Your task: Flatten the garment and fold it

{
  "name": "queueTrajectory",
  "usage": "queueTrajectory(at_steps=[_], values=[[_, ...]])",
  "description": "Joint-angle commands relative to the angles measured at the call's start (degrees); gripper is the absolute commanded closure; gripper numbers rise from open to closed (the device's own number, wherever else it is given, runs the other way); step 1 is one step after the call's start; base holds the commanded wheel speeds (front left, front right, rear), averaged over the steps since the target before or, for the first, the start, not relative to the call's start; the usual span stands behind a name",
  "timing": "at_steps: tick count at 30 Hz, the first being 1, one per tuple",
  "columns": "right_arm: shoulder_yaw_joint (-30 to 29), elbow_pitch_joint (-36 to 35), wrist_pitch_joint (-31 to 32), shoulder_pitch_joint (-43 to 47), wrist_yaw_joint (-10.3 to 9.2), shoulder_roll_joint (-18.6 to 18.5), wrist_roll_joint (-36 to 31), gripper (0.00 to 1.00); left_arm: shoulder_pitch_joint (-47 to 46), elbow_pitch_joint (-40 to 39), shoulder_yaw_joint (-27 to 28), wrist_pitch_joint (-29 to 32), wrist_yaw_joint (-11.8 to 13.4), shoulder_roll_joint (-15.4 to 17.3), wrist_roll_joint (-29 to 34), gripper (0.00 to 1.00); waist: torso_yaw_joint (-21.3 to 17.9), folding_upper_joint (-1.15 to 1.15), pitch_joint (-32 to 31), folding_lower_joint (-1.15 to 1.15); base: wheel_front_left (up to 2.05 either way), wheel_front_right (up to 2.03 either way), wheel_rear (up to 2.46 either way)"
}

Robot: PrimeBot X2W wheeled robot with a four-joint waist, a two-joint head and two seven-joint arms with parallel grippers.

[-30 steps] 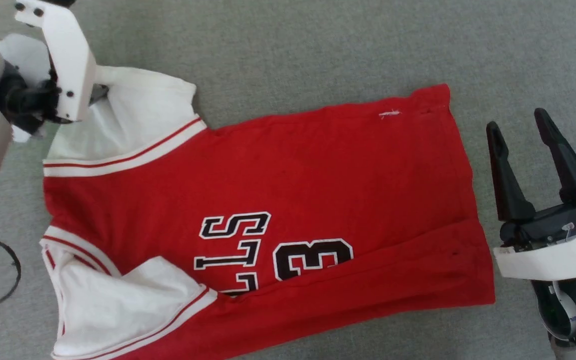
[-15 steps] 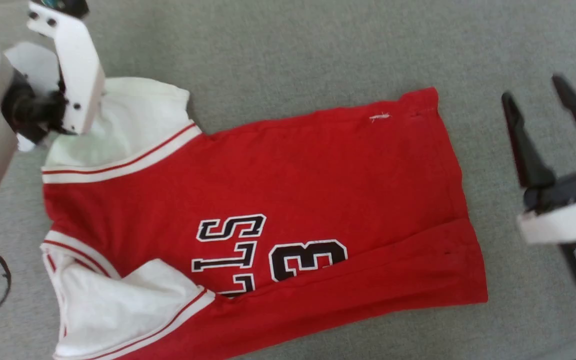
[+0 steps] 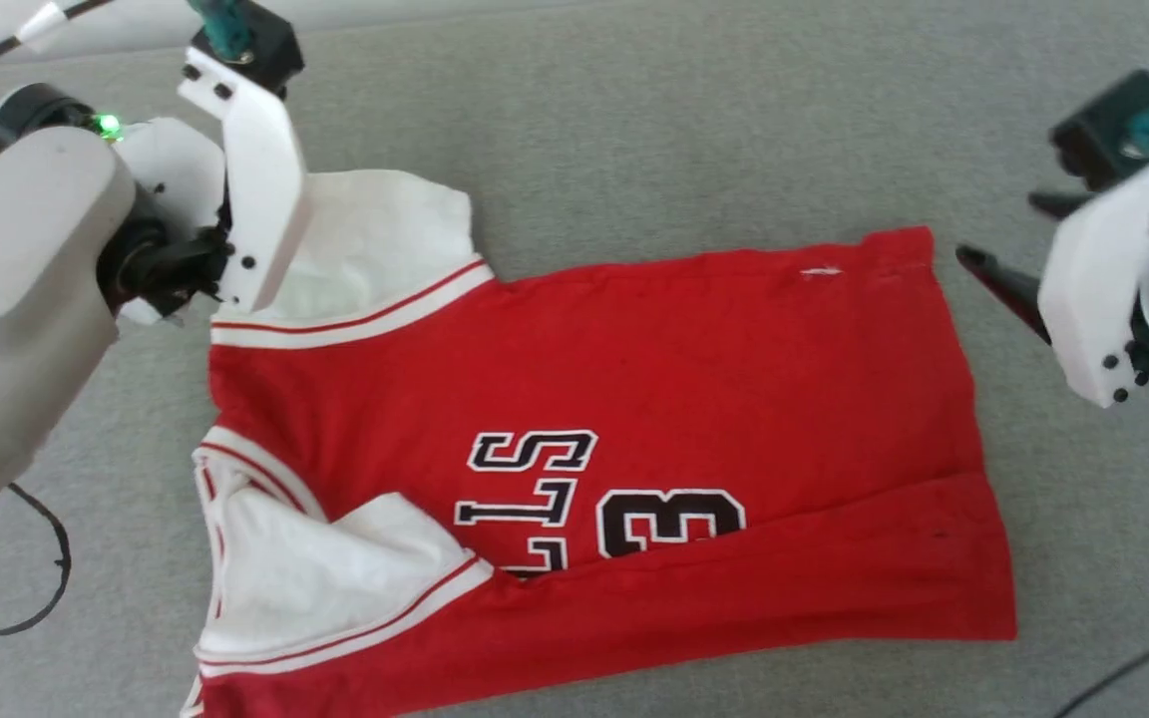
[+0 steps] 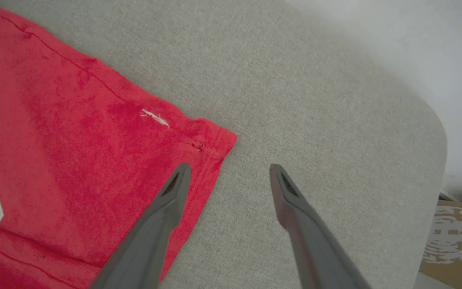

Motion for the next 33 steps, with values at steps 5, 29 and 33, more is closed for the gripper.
queueTrajectory(at_steps=[5, 29, 33], values=[[6.5, 8.06, 11.59, -8.45, -0.05, 0.1, 4.13, 0.0, -0.81, -1.6, -0.68, -1.25, -0.37, -0.96, 0.74, 1.0, 2.59, 0.0, 1.65, 0.0, 0.0, 0.0, 0.0], [21.54, 25.68, -2.2, -14.94, -0.05, 3.9, 7.81, 1.0, -1.48, 0.35, -2.76, -9.04, -0.37, -1.78, -1.66, 1.0, 4.43, 0.0, 2.6, 0.0, 0.0, 0.0, 0.0], [21.93, 25.08, -9.54, -14.46, -0.05, 3.64, 8.97, 1.0, 0.47, -0.05, -2.63, -12.37, -0.37, -0.25, -3.3, 1.0, 3.76, 0.0, -1.39, 0.0, 0.0, 0.0, 0.0]])
